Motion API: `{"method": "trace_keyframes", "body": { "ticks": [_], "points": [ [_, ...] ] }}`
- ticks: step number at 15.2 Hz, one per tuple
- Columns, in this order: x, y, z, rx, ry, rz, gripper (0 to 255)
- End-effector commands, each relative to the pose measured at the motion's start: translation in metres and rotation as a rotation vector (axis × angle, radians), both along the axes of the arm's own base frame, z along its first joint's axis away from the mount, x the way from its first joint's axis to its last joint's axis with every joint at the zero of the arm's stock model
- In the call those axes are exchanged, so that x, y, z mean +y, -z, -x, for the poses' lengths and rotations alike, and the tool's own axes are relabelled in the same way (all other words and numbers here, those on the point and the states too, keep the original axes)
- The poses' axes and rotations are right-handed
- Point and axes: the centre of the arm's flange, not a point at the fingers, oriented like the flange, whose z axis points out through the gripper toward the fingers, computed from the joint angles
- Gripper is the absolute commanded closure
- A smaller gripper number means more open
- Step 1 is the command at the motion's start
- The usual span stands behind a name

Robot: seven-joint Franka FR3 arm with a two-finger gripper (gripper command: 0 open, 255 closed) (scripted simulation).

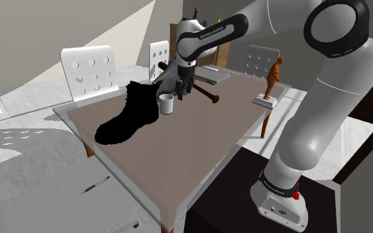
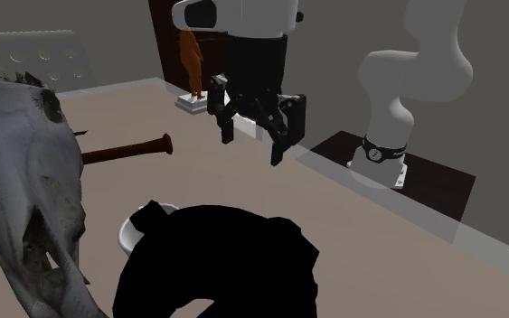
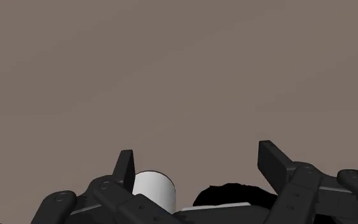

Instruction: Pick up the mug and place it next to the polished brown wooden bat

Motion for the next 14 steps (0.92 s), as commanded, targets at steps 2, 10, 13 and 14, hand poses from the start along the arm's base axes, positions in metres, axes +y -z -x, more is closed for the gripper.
{"method": "trace_keyframes", "body": {
  "ticks": [2,10,13,14],
  "points": [
    [0.001,0.016,-0.034,-0.024,-0.019,0.001,0],
    [0.003,0.049,-0.124,-0.084,-0.069,0.002,0],
    [0.003,0.062,-0.134,-0.089,-0.073,0.002,0],
    [0.003,0.068,-0.134,-0.089,-0.073,0.002,0]
  ]
}}
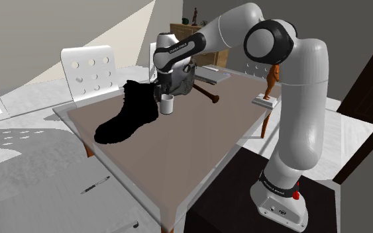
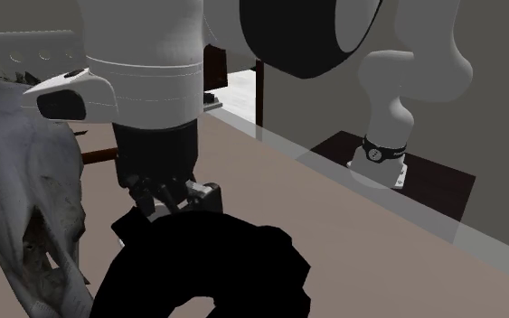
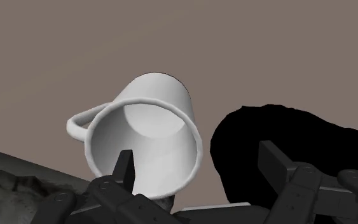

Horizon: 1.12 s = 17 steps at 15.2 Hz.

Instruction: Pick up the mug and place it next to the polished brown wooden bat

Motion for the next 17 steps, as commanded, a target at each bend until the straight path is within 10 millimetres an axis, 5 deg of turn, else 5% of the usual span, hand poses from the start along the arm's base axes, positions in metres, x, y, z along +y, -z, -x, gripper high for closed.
{"method": "trace_keyframes", "body": {
  "ticks": [1,5,12,13,17],
  "points": [
    [0.001,0.012,-0.002,-0.001,-0.002,0.0,0],
    [0.0,0.031,-0.004,-0.001,-0.002,0.0,0],
    [0.0,0.031,-0.004,-0.001,-0.002,0.0,0],
    [-0.001,0.031,-0.004,-0.001,-0.002,0.0,255],
    [0.001,0.031,-0.004,-0.001,-0.002,0.0,255]
  ]
}}
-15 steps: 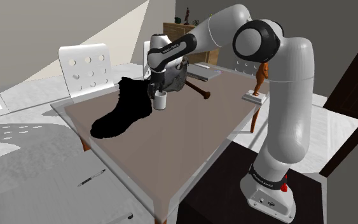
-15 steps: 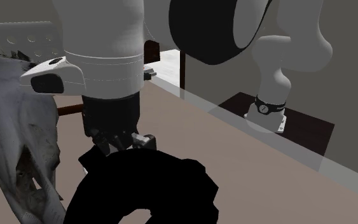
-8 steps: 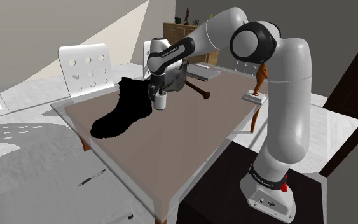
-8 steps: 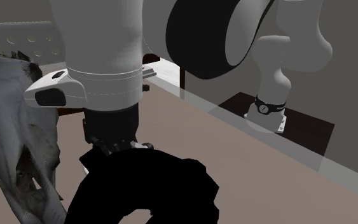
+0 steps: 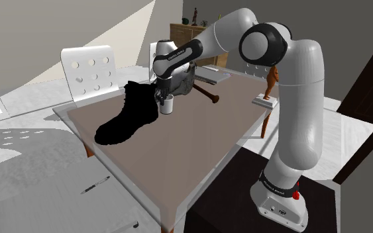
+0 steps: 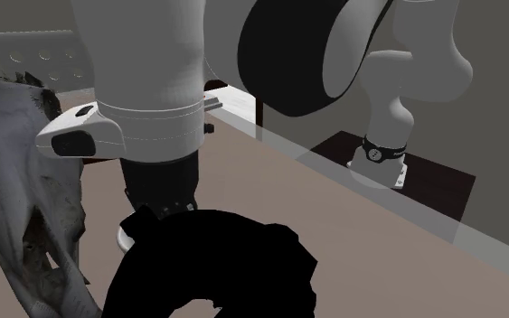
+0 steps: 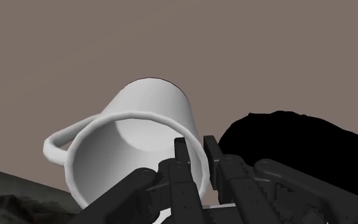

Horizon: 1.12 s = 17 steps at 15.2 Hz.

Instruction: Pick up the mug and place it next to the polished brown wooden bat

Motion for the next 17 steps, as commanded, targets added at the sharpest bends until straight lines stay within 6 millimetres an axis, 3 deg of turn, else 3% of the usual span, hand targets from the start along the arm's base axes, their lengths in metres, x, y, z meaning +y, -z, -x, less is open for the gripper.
{"method": "trace_keyframes", "body": {
  "ticks": [1,5,17],
  "points": [
    [0.0,0.0,0.0,0.0,0.0,0.0,255],
    [0.0,0.0,0.0,0.0,0.0,0.0,255],
    [0.0,-0.063,0.0,0.0,0.0,0.0,255]
  ]
}}
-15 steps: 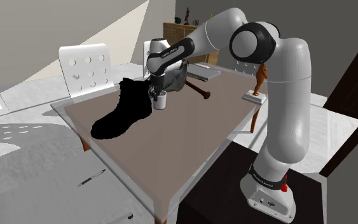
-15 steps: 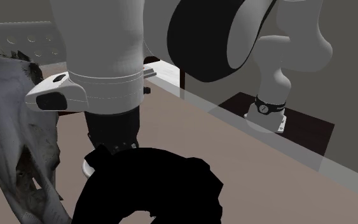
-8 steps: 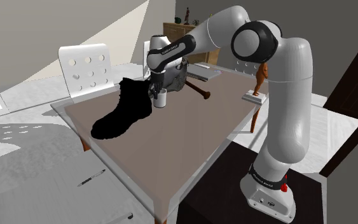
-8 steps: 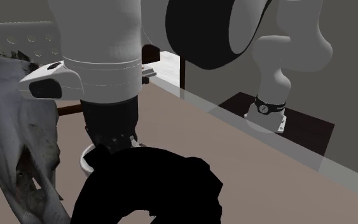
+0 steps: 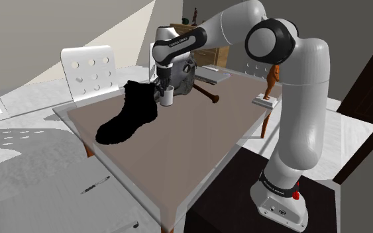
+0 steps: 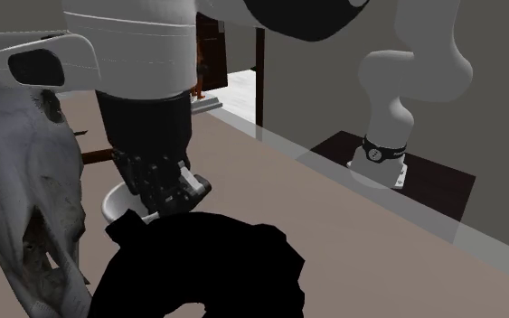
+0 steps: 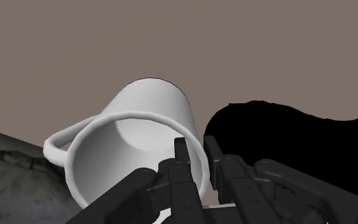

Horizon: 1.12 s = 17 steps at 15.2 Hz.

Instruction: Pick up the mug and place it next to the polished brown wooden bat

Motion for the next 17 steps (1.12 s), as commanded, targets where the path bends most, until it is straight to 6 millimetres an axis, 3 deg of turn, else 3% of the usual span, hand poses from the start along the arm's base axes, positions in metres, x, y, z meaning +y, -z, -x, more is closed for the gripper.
{"method": "trace_keyframes", "body": {
  "ticks": [1,17],
  "points": [
    [-0.001,-0.011,0.0,0.0,0.0,0.0,255],
    [-0.001,-0.096,0.0,0.0,0.0,0.0,255]
  ]
}}
